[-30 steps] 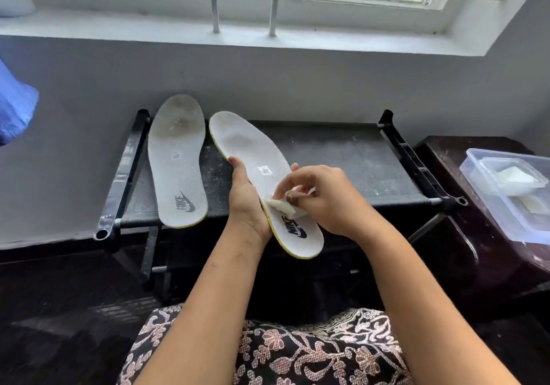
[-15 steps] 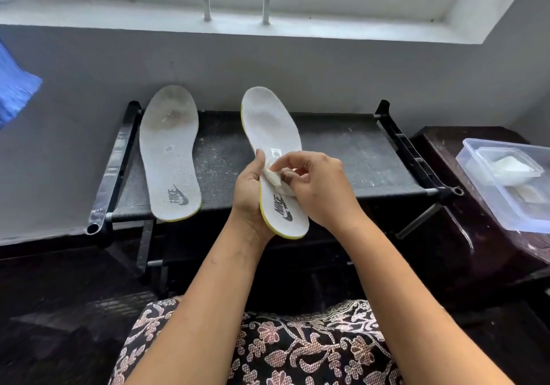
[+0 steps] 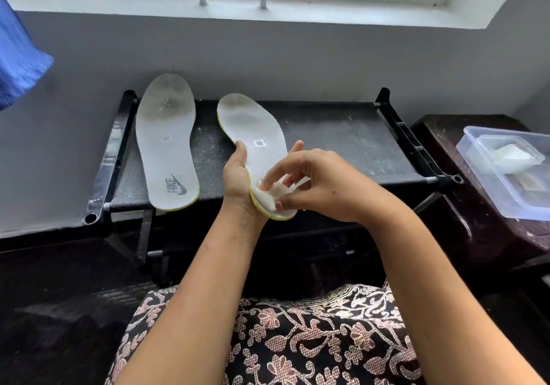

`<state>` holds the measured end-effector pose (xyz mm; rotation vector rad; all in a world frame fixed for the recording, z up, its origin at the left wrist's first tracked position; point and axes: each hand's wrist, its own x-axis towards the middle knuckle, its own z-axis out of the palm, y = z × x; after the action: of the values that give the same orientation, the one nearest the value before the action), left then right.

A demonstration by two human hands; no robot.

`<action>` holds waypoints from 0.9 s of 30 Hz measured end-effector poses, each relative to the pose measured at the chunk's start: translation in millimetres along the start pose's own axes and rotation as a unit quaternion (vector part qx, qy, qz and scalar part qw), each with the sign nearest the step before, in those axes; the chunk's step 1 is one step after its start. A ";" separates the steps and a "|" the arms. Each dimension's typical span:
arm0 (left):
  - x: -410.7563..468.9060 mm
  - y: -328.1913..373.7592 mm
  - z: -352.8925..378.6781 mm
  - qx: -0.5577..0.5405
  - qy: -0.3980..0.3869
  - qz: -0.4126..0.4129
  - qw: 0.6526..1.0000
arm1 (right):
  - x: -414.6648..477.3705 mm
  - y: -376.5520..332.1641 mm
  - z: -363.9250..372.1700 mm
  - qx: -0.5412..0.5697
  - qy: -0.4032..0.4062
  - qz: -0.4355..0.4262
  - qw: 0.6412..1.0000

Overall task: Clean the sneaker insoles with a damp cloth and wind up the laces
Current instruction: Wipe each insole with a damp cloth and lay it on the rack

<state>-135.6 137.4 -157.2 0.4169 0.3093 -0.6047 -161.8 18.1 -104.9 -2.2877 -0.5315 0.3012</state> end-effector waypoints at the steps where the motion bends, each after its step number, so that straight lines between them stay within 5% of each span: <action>1: 0.9 -0.4 -0.4 0.002 0.002 0.007 1.000 | -1.5 0.5 -2.5 -0.006 -0.012 0.002 1.000; 4: 4.2 -1.8 0.0 0.000 -0.002 0.055 0.998 | -3.3 6.6 -8.8 -0.048 -0.008 0.022 0.999; 10: 7.1 -2.9 0.4 0.038 0.031 0.112 0.992 | 7.6 12.2 1.3 -0.079 0.161 0.026 0.983; 17: 2.9 0.8 -3.3 0.009 0.035 0.022 0.999 | 6.1 5.8 5.7 0.022 0.018 0.015 0.999; 21: 10.7 0.6 -4.9 -0.017 0.036 0.134 0.990 | -4.8 4.8 -12.1 -0.013 -0.110 0.041 0.993; 23: 11.7 -0.1 -4.2 -0.007 0.022 0.129 0.991 | -7.8 10.0 -22.5 -0.073 -0.074 0.071 0.992; 27: 15.3 -2.2 -6.1 -0.003 0.024 0.135 0.991 | -7.1 15.1 -29.1 -0.113 0.130 0.058 0.983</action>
<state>-125.9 131.2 -169.2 0.4586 0.2942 -0.3287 -153.1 -12.8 -95.4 -2.5342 -0.3106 -0.0065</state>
